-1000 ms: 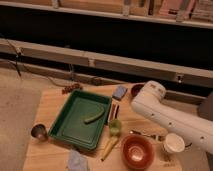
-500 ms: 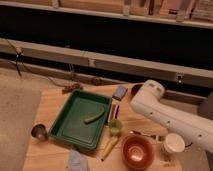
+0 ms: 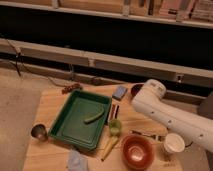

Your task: Place apple in purple bowl

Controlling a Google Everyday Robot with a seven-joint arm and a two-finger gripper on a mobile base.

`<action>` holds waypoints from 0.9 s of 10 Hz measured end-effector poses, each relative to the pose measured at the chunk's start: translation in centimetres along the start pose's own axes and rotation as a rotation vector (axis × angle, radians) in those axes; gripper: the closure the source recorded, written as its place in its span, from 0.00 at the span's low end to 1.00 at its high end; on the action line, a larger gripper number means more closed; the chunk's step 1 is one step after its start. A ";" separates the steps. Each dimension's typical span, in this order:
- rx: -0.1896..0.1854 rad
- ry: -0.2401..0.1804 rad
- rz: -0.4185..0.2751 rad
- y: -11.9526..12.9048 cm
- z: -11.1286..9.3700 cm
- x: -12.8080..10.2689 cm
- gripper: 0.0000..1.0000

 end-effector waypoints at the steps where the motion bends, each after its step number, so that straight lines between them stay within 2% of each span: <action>1: 0.003 -0.002 0.030 -1.5 -0.1 0.6 1.00; 6: -0.001 0.005 0.137 -9.6 0.6 3.5 1.00; 9: -0.017 0.036 0.122 -12.3 2.5 1.9 1.00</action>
